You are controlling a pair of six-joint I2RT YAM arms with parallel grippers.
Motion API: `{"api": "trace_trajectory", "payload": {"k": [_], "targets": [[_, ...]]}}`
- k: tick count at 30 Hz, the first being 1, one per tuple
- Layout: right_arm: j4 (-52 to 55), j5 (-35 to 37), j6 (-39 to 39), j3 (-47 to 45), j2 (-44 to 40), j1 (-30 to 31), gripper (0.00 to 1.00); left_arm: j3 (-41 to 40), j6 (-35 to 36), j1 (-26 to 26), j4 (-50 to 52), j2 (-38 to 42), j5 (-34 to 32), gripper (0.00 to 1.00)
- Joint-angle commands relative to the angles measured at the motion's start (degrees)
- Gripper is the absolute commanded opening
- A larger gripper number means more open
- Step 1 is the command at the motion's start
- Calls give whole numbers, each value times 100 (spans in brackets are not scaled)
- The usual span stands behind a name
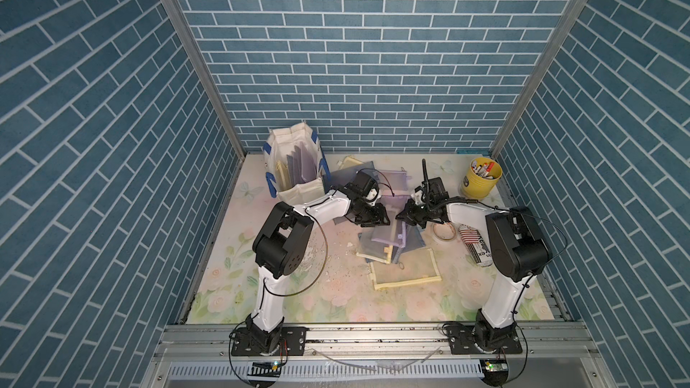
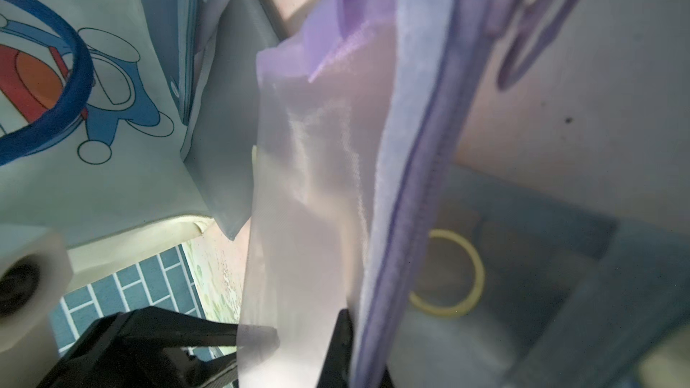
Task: Put the pencil pouch into the canvas bag
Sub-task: Pick up the pencil pouches, then place the pencil pouch at the center of the board.
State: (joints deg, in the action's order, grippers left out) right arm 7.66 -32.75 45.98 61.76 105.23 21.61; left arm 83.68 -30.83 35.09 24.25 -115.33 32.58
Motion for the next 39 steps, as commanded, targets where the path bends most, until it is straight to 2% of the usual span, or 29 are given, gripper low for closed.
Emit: {"api": "trace_trajectory", "payload": {"k": [1, 10, 16, 20, 23, 25, 28, 32, 39], "targets": [[391, 101, -326, 106, -445, 11, 0, -156, -109, -106, -231, 321, 149, 49], [1174, 102, -848, 561, -1219, 10, 0, -104, 9, -683, -8, 1188, 249, 55], [1417, 52, -950, 923, -1263, 10, 0, 259, 367, -963, 581, 1468, 231, 57], [1325, 79, -917, 796, -1065, 11, 0, 142, 299, -945, 511, 1419, 257, 57], [901, 115, -762, 440, -879, 10, 0, -243, 77, -760, 119, 1389, 246, 49], [690, 162, -717, 298, -701, 6, 0, -418, 41, -591, 80, 1278, 61, 35], [422, 174, -639, 150, -467, 15, 0, -831, -310, -440, -436, 1061, 32, 20], [282, 172, -615, 67, -256, 10, 0, -1042, -519, -294, -821, 645, 39, 12], [285, 255, -634, -97, -86, 2, 0, -1020, -516, -193, -922, -9, 124, 8]]}}
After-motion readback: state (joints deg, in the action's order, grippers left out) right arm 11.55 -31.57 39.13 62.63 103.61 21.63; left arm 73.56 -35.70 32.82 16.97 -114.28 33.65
